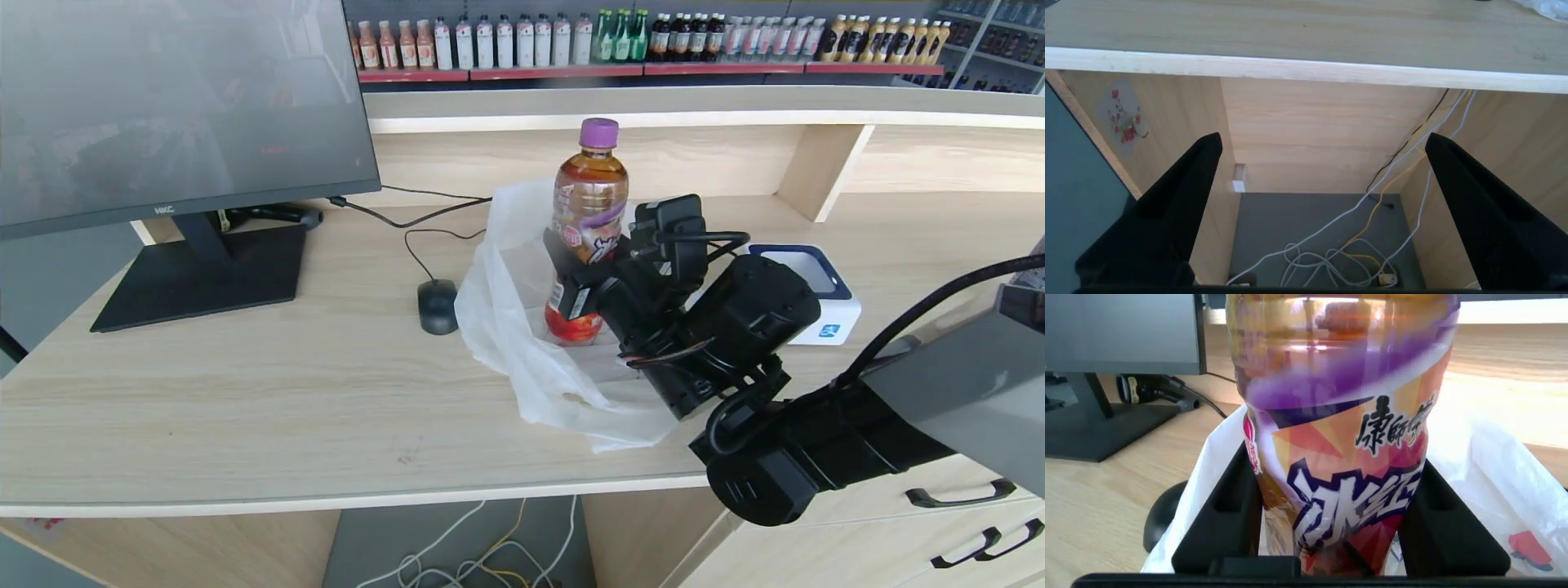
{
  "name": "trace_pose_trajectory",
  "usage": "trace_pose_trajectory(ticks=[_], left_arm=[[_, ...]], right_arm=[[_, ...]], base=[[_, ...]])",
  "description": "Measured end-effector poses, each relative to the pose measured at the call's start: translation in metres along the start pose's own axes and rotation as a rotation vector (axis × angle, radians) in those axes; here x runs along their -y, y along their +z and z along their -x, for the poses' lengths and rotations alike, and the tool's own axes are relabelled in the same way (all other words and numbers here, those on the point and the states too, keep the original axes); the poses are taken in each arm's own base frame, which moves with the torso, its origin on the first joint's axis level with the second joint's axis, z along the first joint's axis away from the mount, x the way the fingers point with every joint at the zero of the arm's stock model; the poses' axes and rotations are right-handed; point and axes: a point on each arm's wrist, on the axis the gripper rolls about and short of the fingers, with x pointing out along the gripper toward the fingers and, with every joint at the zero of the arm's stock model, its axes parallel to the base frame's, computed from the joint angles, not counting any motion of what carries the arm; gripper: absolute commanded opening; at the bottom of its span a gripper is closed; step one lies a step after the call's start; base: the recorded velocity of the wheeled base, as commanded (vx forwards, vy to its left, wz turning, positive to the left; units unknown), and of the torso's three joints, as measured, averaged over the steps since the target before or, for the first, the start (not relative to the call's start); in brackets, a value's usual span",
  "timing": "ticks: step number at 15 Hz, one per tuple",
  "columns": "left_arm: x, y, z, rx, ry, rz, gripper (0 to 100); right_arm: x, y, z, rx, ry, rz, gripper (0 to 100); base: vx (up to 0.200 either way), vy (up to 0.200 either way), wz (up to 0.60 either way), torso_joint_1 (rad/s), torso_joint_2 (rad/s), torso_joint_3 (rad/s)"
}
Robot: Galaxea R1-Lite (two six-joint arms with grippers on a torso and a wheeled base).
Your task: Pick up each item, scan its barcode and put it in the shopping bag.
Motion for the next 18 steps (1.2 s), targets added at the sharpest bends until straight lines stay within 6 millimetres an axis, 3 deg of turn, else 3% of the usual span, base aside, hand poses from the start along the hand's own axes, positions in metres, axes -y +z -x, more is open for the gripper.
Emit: trace_pose_trajectory(ticks=[18], left_arm=[[0.0,0.0,0.0,0.0,0.0,0.0,100]], right_arm=[[-0.002,-0.018,0.003,-0.046,0.006,0.005,0]], base=[[0.0,0.0,0.0,0.0,0.0,0.0]])
